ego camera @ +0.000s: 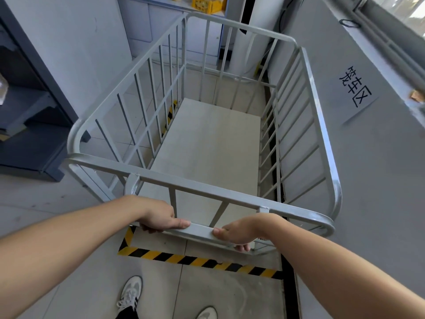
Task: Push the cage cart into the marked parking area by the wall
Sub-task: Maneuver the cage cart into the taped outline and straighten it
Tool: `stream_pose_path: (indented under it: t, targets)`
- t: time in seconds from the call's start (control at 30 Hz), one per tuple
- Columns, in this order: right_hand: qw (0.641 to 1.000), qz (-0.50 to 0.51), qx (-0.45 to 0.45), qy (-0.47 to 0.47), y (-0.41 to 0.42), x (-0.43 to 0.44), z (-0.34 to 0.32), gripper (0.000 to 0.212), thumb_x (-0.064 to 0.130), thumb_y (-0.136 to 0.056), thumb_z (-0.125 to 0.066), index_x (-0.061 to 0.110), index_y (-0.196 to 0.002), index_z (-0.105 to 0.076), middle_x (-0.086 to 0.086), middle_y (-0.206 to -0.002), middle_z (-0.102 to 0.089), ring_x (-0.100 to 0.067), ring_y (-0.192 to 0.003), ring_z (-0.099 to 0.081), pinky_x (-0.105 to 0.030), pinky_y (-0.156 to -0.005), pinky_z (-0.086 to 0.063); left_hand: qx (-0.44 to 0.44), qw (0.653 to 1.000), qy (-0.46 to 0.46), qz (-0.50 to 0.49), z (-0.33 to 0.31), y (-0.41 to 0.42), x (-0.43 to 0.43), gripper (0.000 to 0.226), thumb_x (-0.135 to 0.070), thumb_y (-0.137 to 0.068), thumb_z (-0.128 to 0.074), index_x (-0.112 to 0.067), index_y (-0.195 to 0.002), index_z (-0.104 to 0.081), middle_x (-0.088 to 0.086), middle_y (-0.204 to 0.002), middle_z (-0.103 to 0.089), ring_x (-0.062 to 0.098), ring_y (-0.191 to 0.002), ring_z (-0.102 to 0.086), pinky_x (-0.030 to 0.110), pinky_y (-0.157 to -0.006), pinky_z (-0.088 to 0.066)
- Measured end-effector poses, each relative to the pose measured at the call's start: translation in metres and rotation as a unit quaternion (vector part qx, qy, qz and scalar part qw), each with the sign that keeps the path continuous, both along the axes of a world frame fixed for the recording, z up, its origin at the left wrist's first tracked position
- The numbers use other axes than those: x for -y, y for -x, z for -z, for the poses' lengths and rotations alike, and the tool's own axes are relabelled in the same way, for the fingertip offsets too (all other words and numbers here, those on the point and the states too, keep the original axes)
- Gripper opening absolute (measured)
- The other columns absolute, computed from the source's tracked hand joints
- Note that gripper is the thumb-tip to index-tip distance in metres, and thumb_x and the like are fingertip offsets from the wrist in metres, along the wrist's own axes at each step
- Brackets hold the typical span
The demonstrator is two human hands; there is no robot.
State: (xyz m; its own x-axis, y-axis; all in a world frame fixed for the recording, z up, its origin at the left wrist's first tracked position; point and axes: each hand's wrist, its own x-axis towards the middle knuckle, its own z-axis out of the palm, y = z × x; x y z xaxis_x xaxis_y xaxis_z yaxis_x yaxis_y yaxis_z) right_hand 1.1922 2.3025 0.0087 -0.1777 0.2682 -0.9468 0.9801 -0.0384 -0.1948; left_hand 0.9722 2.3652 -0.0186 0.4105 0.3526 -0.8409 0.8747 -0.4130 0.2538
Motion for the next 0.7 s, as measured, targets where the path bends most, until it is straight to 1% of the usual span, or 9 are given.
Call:
stream_pose_path:
  t: [0.13, 0.23, 0.33, 0.47, 0.7]
  targets:
    - [1.0, -0.003, 0.0, 0.001, -0.025, 0.006, -0.001, 0.071, 0.06, -0.096, -0.011, 0.014, -0.147, -0.025, -0.013, -0.094, -0.054, -0.018, -0.073, -0.05, -0.034, -0.087, -0.036, 0.001, 1.0, 0.002, -0.007, 0.003, -0.023, 0.009, 0.081, -0.088, -0.073, -0.02, -0.015, -0.073, -0.057, 0.003, -0.07, -0.059, 0.02, -0.062, -0.053, 0.031, -0.067, -0.047]
    - [1.0, -0.004, -0.003, 0.006, -0.044, 0.011, 0.0, 0.07, 0.059, -0.096, -0.011, 0.012, -0.146, -0.026, -0.012, -0.089, -0.053, -0.017, -0.071, -0.049, -0.034, -0.09, -0.037, 0.004, 1.0, 0.015, -0.012, 0.002, -0.042, 0.017, 0.081, -0.086, -0.075, -0.021, -0.014, -0.073, -0.057, 0.003, -0.067, -0.058, 0.02, -0.06, -0.052, 0.032, -0.068, -0.048]
    - [1.0, -0.004, 0.005, 0.008, -0.065, 0.016, 0.001, 0.07, 0.06, -0.096, -0.011, 0.011, -0.143, -0.03, -0.009, -0.086, -0.054, -0.018, -0.075, -0.051, -0.036, -0.096, -0.036, 0.007, 1.0, 0.021, -0.013, -0.001, -0.063, 0.025, 0.082, -0.085, -0.077, -0.022, -0.011, -0.075, -0.058, 0.005, -0.067, -0.059, 0.02, -0.058, -0.053, 0.033, -0.068, -0.049]
    - [1.0, -0.011, 0.009, 0.013, -0.085, 0.02, 0.001, 0.07, 0.061, -0.096, -0.013, 0.011, -0.141, -0.032, -0.012, -0.096, -0.056, -0.022, -0.085, -0.053, -0.036, -0.094, -0.035, 0.004, 1.0, 0.018, -0.006, -0.006, -0.085, 0.034, 0.074, -0.079, -0.083, -0.022, -0.013, -0.072, -0.054, 0.003, -0.067, -0.056, 0.017, -0.058, -0.052, 0.031, -0.07, -0.047]
    - [1.0, -0.013, 0.002, 0.008, -0.09, 0.021, 0.004, 0.071, 0.062, -0.095, -0.014, 0.012, -0.142, -0.032, -0.012, -0.095, -0.057, -0.022, -0.082, -0.053, -0.04, -0.102, -0.032, -0.004, 1.0, 0.014, -0.011, -0.011, -0.092, 0.038, 0.068, -0.074, -0.087, -0.021, -0.015, -0.069, -0.05, 0.001, -0.067, -0.052, 0.014, -0.057, -0.048, 0.027, -0.064, -0.043]
